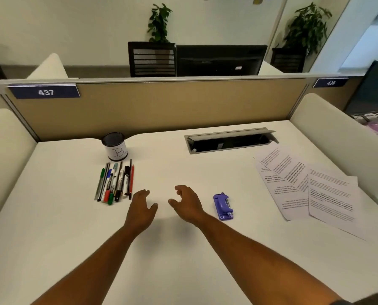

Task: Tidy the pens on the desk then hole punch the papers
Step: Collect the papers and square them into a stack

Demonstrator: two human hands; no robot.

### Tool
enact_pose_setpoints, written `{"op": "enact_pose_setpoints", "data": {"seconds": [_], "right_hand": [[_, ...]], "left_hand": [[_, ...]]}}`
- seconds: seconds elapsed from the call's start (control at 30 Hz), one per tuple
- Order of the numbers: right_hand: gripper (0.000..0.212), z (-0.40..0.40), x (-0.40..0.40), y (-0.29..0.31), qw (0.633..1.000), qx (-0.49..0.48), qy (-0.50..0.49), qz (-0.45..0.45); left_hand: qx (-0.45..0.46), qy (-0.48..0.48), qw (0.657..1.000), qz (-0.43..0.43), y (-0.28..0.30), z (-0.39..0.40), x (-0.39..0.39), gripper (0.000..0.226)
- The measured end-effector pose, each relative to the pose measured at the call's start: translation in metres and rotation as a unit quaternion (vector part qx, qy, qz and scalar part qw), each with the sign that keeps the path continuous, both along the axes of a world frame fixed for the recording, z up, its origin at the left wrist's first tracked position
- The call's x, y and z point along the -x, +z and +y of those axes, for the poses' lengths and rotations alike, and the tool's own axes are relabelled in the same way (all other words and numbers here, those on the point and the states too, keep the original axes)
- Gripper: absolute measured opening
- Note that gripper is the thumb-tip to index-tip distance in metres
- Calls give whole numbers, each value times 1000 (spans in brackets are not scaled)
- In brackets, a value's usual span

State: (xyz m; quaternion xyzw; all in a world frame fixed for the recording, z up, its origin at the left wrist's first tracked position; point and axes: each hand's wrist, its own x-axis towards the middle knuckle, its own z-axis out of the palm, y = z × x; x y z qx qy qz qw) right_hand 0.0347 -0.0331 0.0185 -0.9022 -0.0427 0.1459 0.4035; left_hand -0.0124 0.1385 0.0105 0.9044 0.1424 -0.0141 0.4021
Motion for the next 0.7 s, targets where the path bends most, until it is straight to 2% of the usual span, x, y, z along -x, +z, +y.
{"op": "enact_pose_setpoints", "data": {"seconds": [0.23, 0.37, 0.6, 0.7], "right_hand": [[45, -98, -9, 3, 997, -49, -37, -51], [42, -168, -29, 4, 997, -51, -40, -42], [41, -293, -52, -9, 996, -2, -63, -57], [40, -341, -53, -15, 994, 31, -78, -69]], "left_hand": [[-23, 0, 999, -22, 20, -87, -23, 58], [-27, -4, 999, -24, 26, -151, -36, 58], [5, -31, 999, -20, 20, -264, -52, 65], [-18, -81, 996, -13, 9, -306, -54, 66]]}}
